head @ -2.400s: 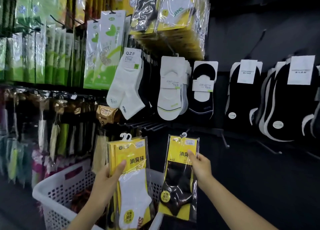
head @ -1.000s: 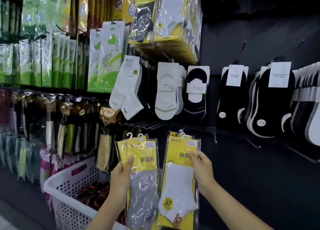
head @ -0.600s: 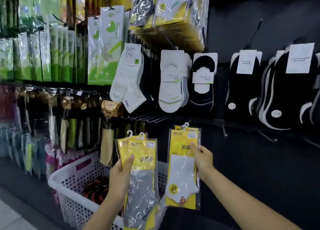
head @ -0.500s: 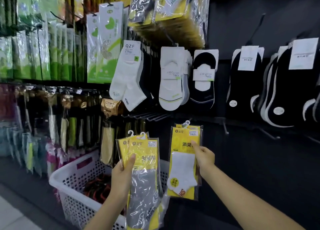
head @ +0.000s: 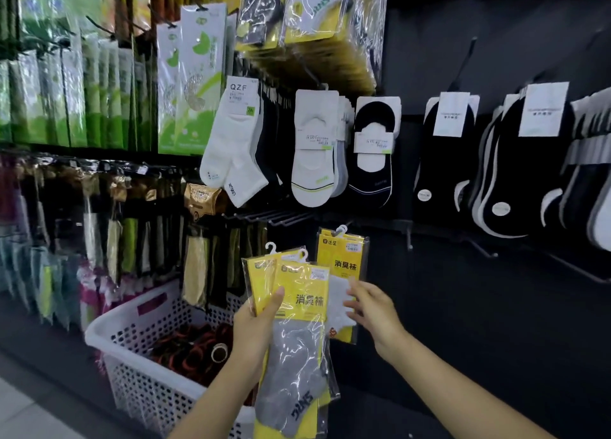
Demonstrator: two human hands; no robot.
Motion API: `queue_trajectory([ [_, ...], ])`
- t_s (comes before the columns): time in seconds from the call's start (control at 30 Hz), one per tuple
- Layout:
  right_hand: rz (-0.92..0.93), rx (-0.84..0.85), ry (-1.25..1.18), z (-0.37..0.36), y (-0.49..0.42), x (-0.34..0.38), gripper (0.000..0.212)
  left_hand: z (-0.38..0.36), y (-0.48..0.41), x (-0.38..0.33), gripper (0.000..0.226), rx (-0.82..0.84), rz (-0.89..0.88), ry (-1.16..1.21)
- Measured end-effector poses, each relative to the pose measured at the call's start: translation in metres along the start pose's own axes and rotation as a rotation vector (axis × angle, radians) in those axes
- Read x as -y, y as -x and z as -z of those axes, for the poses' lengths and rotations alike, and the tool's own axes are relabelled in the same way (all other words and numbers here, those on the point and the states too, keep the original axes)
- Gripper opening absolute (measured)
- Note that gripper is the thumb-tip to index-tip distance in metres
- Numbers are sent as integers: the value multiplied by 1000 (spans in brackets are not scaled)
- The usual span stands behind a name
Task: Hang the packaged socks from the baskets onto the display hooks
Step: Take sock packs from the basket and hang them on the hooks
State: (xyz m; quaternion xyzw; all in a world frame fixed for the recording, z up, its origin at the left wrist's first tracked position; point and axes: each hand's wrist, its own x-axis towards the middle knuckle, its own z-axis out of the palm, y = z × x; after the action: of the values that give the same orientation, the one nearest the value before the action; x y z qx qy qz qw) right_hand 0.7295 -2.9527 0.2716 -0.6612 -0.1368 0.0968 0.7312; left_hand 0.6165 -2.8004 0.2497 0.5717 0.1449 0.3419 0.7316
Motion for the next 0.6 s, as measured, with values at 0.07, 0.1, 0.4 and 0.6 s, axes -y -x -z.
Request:
queue_trajectory([
  [0.07, 48, 136, 30, -4, 20, 7, 22, -10, 7, -2, 18, 17, 4, 5],
  [0.1, 70, 170, 36, -5, 28, 10, 19, -15, 10, -3, 20, 27, 9, 14],
  [0.4, 145, 118, -11, 2, 42, 13, 13, -26, 25, -11, 24, 94, 9, 50],
  [0.6, 157, -34, -44, 9, 30, 10, 11, -10, 13, -15, 11, 0, -41, -86],
])
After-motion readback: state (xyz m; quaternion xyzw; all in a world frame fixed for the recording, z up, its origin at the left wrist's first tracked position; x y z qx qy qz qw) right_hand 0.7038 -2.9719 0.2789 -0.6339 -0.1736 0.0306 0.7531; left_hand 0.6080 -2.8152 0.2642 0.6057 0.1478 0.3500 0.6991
